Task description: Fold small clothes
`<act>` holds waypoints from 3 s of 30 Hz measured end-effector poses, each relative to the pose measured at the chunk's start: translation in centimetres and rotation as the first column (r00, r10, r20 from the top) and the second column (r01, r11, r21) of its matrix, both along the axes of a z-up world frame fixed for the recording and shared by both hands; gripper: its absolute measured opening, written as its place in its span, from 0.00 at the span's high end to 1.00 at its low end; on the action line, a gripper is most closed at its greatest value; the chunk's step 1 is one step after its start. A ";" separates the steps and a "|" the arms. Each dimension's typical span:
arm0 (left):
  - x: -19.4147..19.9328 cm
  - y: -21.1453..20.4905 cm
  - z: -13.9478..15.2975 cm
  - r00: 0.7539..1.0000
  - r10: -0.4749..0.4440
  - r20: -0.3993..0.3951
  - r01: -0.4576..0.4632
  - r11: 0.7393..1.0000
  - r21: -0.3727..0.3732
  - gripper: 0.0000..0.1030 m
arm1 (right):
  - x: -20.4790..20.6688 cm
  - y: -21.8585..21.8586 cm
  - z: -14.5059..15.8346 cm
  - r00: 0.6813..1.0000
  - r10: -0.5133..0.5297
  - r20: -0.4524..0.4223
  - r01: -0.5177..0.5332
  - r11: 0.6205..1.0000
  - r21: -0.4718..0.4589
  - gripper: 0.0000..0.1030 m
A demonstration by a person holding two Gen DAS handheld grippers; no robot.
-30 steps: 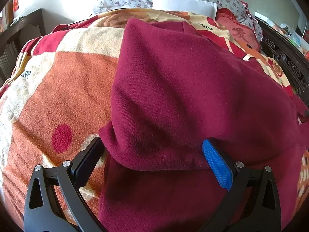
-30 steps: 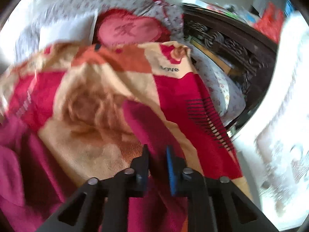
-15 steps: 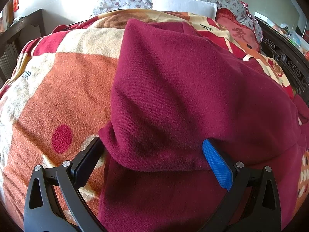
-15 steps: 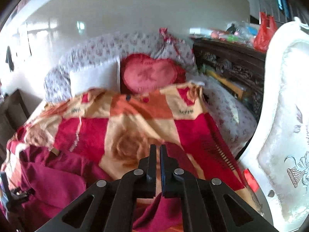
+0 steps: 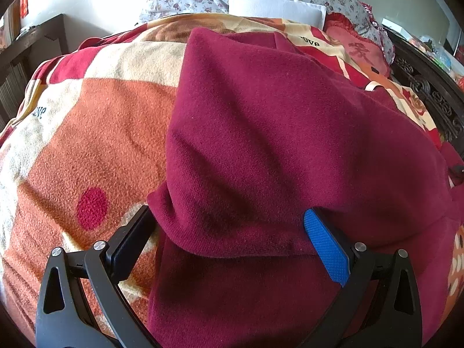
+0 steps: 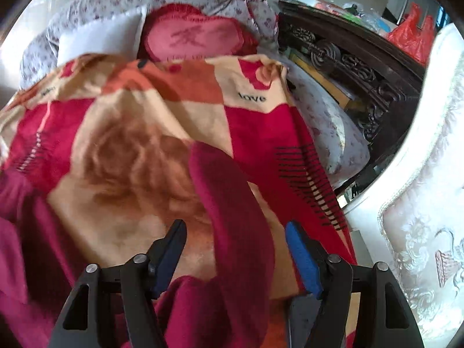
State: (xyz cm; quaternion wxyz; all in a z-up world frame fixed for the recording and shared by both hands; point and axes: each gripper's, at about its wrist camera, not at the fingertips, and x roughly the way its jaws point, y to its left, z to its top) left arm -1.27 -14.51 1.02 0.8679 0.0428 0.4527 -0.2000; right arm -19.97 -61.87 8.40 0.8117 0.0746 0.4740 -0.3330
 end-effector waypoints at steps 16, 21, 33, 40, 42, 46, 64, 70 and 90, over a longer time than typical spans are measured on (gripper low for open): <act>0.1 0.9 1.2 1.000 -0.001 0.007 0.001 1.000 -0.020 0.01 | -4.9 5.9 13.1 0.840 0.123 0.528 -0.222 0.967 0.128 0.96; -1.5 1.6 4.9 0.988 -0.080 0.135 0.077 0.997 0.032 0.01 | -3.8 10.7 16.6 0.727 0.212 0.653 -0.417 0.892 0.174 0.96; 0.2 8.3 11.0 0.992 0.013 0.127 0.006 0.989 -0.148 0.01 | 4.7 20.9 16.8 0.587 0.436 0.683 -0.738 0.635 0.229 0.96; 1.1 11.7 11.9 0.986 0.071 0.149 -0.047 0.987 -0.154 0.01 | 11.4 27.6 13.3 0.476 0.641 0.602 -0.879 0.344 0.329 0.97; 1.3 12.3 11.8 0.986 0.084 0.147 -0.060 0.985 -0.162 0.01 | 13.4 29.8 11.2 0.454 0.706 0.544 -0.885 0.291 0.363 0.97; 1.5 12.4 11.2 0.987 0.082 0.140 -0.061 0.988 -0.144 0.01 | 17.7 33.1 5.8 0.461 0.793 0.398 -0.868 0.311 0.386 0.97; 3.7 4.4 8.2 0.997 -0.037 0.070 0.048 0.986 -0.162 0.01 | 8.8 24.9 5.2 0.737 0.478 0.477 -0.653 0.684 0.324 0.64; 4.4 0.9 7.1 0.993 -0.059 0.098 0.069 0.992 -0.108 0.26 | 0.2 21.9 3.4 0.824 0.342 0.452 -0.509 0.798 0.322 0.62; 3.2 2.1 9.3 0.998 -0.055 0.024 0.058 0.981 -0.183 0.89 | -3.2 20.3 -1.1 0.913 0.288 0.289 -0.332 0.936 0.115 0.85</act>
